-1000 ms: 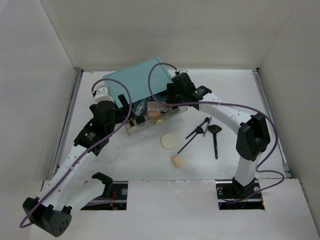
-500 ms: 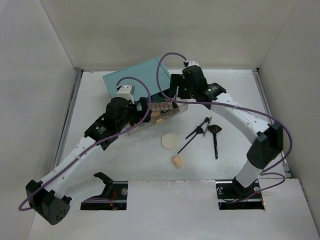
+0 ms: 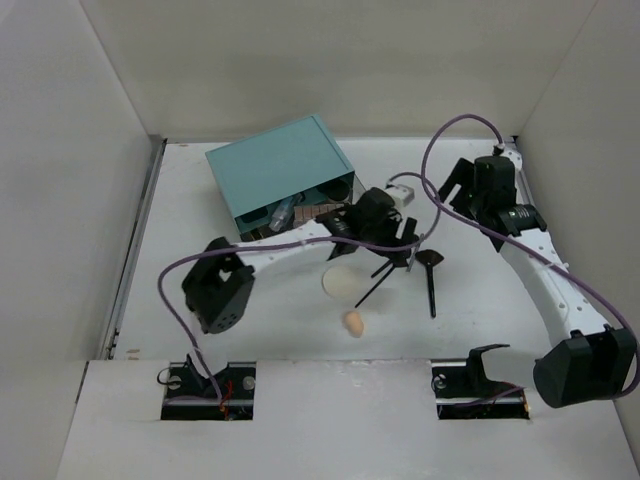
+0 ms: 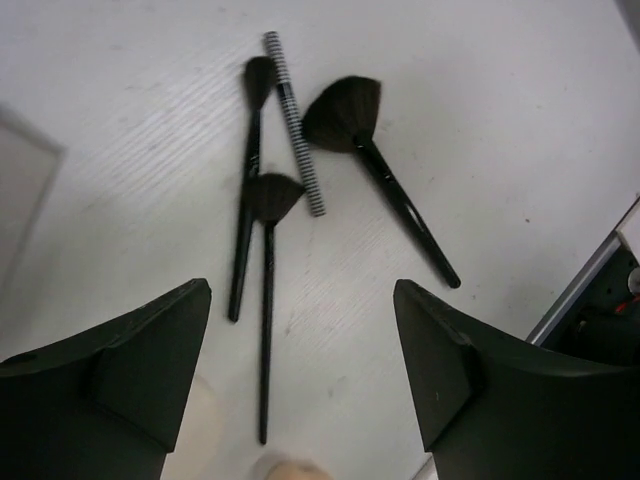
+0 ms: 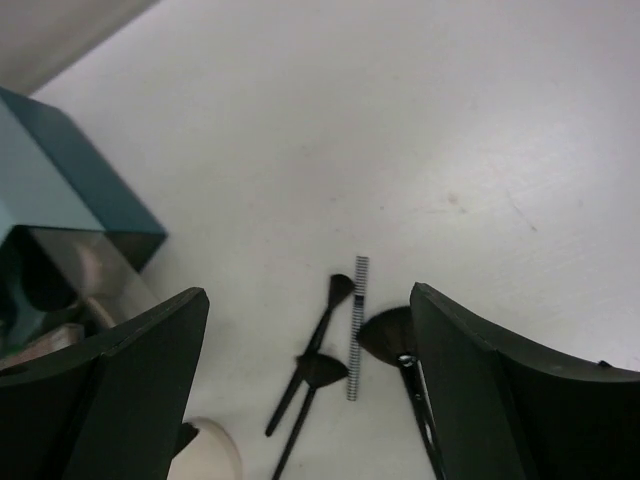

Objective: Organize the makeup

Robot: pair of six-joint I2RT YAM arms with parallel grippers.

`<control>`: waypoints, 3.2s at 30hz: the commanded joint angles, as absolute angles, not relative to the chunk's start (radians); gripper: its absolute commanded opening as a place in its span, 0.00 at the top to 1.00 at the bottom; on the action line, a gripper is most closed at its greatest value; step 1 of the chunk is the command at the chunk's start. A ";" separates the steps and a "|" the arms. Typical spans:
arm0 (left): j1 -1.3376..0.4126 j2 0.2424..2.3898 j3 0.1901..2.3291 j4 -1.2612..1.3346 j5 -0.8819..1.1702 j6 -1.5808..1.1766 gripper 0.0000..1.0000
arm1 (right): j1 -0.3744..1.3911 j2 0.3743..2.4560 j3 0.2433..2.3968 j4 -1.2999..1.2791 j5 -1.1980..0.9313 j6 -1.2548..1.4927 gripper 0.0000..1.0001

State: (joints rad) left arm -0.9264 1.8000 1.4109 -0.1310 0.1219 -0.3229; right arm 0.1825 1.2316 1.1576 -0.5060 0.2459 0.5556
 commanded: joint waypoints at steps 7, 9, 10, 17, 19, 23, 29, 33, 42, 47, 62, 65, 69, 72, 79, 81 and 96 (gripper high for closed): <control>-0.982 2.123 1.739 -0.135 0.209 -0.302 0.49 | 0.125 1.149 1.046 -0.442 0.216 0.624 0.12; -0.986 2.176 1.787 -0.153 0.207 -0.295 0.51 | 0.120 1.154 1.043 -0.442 0.209 0.624 0.12; -0.986 2.201 1.810 -0.172 0.198 -0.290 0.52 | 0.120 1.155 1.043 -0.442 0.207 0.627 0.12; -0.981 2.273 1.876 -0.261 0.129 -0.236 0.62 | 0.120 1.160 1.042 -0.437 0.207 0.629 0.12; -0.984 2.279 1.876 -0.279 0.104 -0.219 0.64 | 0.120 1.161 1.039 -0.437 0.207 0.629 0.12; -0.989 2.292 1.875 -0.293 0.092 -0.210 0.65 | 0.122 1.166 1.037 -0.437 0.207 0.629 0.12; -0.996 2.344 1.898 -0.299 0.092 -0.206 0.65 | 0.120 1.161 1.035 -0.437 0.207 0.627 0.12; -1.004 2.362 1.899 -0.302 0.094 -0.204 0.66 | 0.120 1.164 1.032 -0.437 0.207 0.627 0.12; -1.028 2.376 1.882 -0.354 0.006 -0.158 0.75 | 0.119 1.177 1.042 -0.434 0.212 0.626 0.12; -1.071 2.398 1.896 -0.396 -0.121 -0.055 0.78 | 0.116 1.184 1.042 -0.428 0.215 0.626 0.12; -1.102 2.245 1.867 -0.309 -0.209 0.003 1.00 | 0.105 1.190 1.048 -0.426 0.207 0.626 0.12; -1.107 2.163 1.824 -0.262 -0.198 0.008 1.00 | 0.102 1.180 1.043 -0.416 0.204 0.624 0.12; -1.119 2.076 1.798 -0.249 -0.195 0.014 1.00 | 0.096 1.174 1.042 -0.413 0.193 0.624 0.12; -1.125 2.013 1.772 -0.238 -0.190 0.020 1.00 | 0.096 1.173 1.040 -0.408 0.189 0.624 0.12; -1.046 1.797 1.637 -0.245 -0.201 0.038 1.00 | 0.096 1.178 1.035 -0.402 0.175 0.621 0.12; -0.994 1.725 1.576 -0.238 -0.213 0.049 1.00 | 0.099 1.184 1.037 -0.402 0.167 0.621 0.12; -0.710 1.543 1.287 -0.235 -0.166 0.055 0.88 | 0.111 1.189 1.081 -0.390 0.143 0.598 0.09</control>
State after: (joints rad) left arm -0.7227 1.5517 1.3006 -0.2523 -0.1844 0.0517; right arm 0.0883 1.1843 1.0321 -0.4377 0.1539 0.6209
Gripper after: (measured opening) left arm 0.111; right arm 0.902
